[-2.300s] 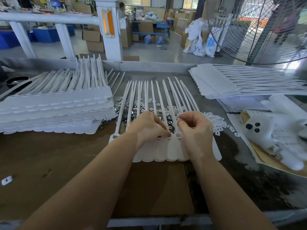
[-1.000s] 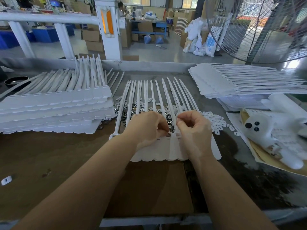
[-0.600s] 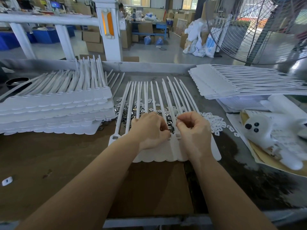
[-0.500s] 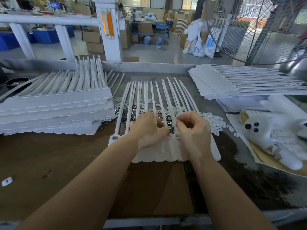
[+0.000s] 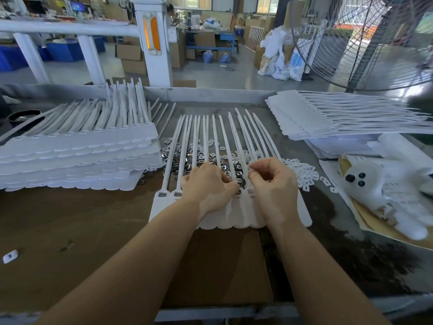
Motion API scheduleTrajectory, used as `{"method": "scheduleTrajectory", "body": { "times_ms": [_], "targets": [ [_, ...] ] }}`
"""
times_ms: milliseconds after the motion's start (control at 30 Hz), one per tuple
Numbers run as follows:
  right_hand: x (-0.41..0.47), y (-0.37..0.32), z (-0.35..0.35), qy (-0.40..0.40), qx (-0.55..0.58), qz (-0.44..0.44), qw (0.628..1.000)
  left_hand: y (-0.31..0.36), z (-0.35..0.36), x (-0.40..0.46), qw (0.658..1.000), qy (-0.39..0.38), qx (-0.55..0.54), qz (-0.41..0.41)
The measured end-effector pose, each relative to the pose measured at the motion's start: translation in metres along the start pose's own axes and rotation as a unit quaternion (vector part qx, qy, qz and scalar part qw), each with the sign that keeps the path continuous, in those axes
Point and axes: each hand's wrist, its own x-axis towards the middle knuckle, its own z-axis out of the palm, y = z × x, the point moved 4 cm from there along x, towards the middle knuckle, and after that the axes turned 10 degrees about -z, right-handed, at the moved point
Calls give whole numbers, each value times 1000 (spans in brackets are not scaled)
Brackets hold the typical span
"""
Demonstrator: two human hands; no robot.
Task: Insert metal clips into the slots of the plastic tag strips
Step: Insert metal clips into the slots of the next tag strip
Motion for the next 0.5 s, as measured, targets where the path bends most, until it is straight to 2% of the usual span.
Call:
{"method": "scheduleTrajectory", "body": {
  "times_ms": [500],
  "targets": [
    [1, 2, 0, 6, 0, -5, 1000, -4, 1, -4, 998, 50, -4, -36]
  ]
}}
